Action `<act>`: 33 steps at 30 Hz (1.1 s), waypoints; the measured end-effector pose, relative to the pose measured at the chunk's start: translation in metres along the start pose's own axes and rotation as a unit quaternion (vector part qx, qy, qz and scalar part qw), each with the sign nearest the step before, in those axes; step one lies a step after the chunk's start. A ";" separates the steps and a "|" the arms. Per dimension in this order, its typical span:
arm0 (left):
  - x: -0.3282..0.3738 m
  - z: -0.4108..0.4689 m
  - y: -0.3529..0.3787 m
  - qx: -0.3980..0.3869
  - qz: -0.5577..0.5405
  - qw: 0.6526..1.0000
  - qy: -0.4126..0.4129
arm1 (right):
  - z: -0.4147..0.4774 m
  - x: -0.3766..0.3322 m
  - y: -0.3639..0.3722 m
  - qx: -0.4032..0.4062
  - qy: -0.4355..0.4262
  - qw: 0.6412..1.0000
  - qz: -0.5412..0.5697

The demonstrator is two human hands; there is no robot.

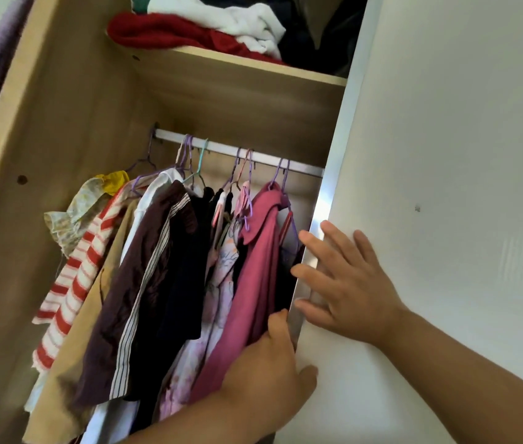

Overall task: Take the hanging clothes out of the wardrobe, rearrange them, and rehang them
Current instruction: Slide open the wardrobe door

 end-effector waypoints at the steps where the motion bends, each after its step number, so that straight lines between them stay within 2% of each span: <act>1: 0.001 0.001 0.002 -0.003 0.000 1.000 0.006 | -0.002 0.000 0.000 0.001 -0.001 1.000 -0.002; 6: 0.003 0.007 0.015 -0.040 0.021 0.999 0.019 | -0.016 0.009 0.003 -0.001 0.002 1.000 -0.007; 11: 0.015 0.011 0.031 -0.095 -0.012 0.995 0.029 | -0.031 0.022 0.001 -0.001 0.004 1.000 -0.012; 17: 0.029 0.013 0.043 -0.089 -0.020 0.994 0.057 | -0.048 0.034 -0.007 -0.028 0.022 0.999 -0.022; 25: 0.038 0.018 0.070 -0.115 0.053 0.985 0.116 | -0.071 0.045 -0.024 -0.025 0.103 0.994 -0.009; 33: 0.039 0.017 0.081 -0.070 0.035 0.989 0.129 | -0.075 0.043 -0.028 -0.064 0.120 0.991 -0.017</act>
Point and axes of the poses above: each hand's wrist, its own z-axis towards the middle knuckle, its own y-axis out of the palm, x = y × z, the point moved 5 cm from there along z, towards the middle knuckle, and after that the axes turned 1 degree about y, right-handed, at the moved point
